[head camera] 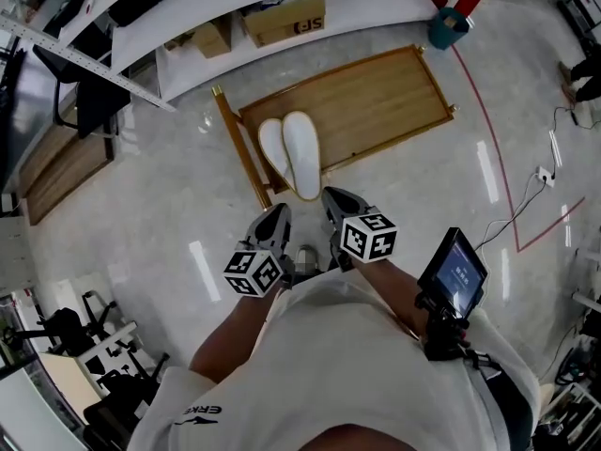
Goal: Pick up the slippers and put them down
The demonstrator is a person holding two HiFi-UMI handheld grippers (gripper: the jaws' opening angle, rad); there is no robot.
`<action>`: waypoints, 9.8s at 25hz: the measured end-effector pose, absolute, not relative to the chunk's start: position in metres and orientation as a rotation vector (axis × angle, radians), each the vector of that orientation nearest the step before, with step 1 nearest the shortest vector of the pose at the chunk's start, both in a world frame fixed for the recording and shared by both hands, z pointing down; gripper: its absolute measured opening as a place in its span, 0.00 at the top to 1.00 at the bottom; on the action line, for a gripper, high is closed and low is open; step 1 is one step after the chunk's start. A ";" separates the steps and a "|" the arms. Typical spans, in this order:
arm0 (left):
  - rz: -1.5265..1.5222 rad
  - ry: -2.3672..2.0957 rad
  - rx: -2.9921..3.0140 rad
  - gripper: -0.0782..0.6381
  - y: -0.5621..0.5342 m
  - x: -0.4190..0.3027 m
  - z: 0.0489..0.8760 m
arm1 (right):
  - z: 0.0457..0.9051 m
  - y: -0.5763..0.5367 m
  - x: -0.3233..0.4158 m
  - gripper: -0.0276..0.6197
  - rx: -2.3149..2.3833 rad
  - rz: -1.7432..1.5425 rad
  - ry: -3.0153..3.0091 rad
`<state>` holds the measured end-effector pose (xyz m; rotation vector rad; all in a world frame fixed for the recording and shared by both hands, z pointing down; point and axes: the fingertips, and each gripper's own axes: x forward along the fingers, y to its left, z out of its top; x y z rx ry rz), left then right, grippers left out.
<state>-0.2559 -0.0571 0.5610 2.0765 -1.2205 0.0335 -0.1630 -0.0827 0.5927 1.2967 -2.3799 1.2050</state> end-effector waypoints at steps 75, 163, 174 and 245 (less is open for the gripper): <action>0.223 -1.167 1.874 0.88 -0.035 -0.246 0.664 | 0.775 -0.099 -0.212 0.79 0.780 1.893 -2.207; -0.258 -1.058 2.356 0.89 -0.051 -0.252 0.450 | 0.453 -0.017 -0.174 0.86 1.331 1.359 -2.825; -0.249 -0.997 2.366 0.89 -0.047 -0.251 0.453 | 0.456 -0.012 -0.177 0.86 1.407 1.351 -2.805; -0.141 -0.778 2.395 0.89 -0.193 0.078 0.455 | 0.479 -0.145 0.159 0.86 1.761 1.493 -2.624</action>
